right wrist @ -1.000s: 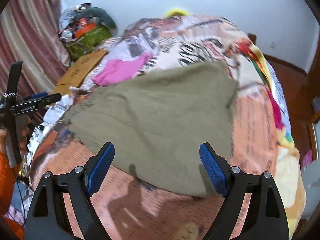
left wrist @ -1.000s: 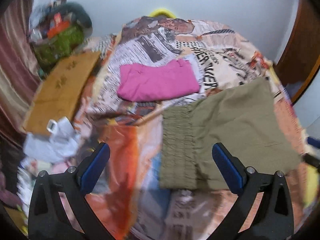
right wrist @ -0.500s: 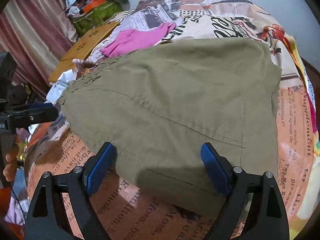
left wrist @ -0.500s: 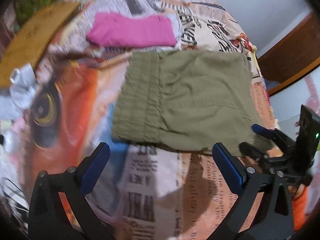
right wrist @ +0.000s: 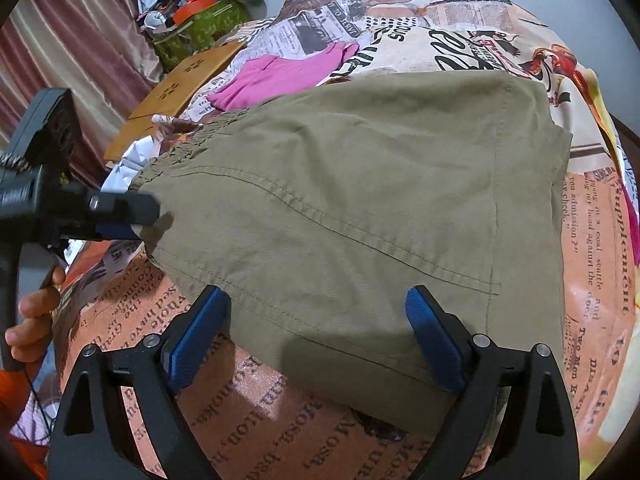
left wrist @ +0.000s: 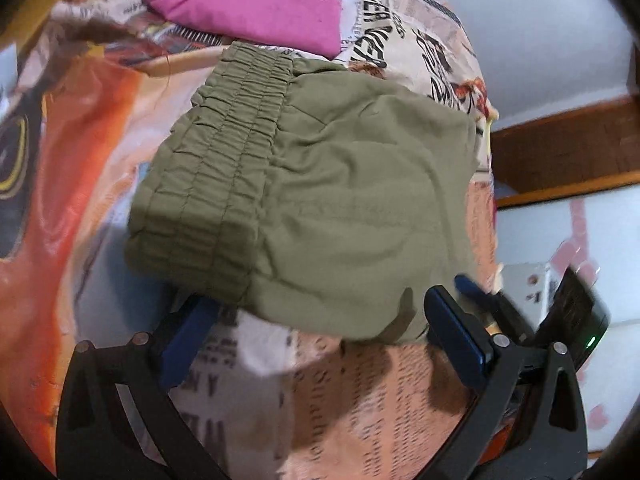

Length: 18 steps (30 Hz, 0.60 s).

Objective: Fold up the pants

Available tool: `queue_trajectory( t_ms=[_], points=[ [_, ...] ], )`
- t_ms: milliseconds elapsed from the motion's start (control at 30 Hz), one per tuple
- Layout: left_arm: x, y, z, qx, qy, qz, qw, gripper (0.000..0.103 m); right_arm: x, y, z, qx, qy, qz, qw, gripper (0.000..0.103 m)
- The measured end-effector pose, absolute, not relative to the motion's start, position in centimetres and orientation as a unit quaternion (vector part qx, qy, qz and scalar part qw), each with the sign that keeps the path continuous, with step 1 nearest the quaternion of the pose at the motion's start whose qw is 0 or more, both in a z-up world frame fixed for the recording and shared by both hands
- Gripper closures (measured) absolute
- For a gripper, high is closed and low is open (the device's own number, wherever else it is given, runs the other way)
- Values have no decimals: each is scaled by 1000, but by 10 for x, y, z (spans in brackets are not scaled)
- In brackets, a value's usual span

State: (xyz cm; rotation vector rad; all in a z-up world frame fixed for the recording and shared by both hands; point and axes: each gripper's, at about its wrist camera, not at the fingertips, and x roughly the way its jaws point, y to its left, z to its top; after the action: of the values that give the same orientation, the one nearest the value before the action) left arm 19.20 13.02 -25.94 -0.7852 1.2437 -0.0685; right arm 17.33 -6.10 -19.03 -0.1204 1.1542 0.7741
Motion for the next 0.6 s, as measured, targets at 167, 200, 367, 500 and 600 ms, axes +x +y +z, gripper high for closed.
queue_trajectory(
  t_ms=[167,200,367,500,600],
  points=[
    [203,146,-269,-417,541,-41,730,0,173,-60,-192,-53,532,359,765,9],
    [205,150,-272,-424,535,-40,730,0,173,-59,-192,-55,532,360,764,8],
    [210,161,-276,-441,524,-22,728,0,173,-56,-193,-65,532,362,763,6],
    [211,163,-274,-407,525,7,747,19,173,-57,-193,-62,533,364,761,6],
    [216,158,-272,-350,541,20,765,35,173,-57,-194,-61,533,364,761,6]
  ],
)
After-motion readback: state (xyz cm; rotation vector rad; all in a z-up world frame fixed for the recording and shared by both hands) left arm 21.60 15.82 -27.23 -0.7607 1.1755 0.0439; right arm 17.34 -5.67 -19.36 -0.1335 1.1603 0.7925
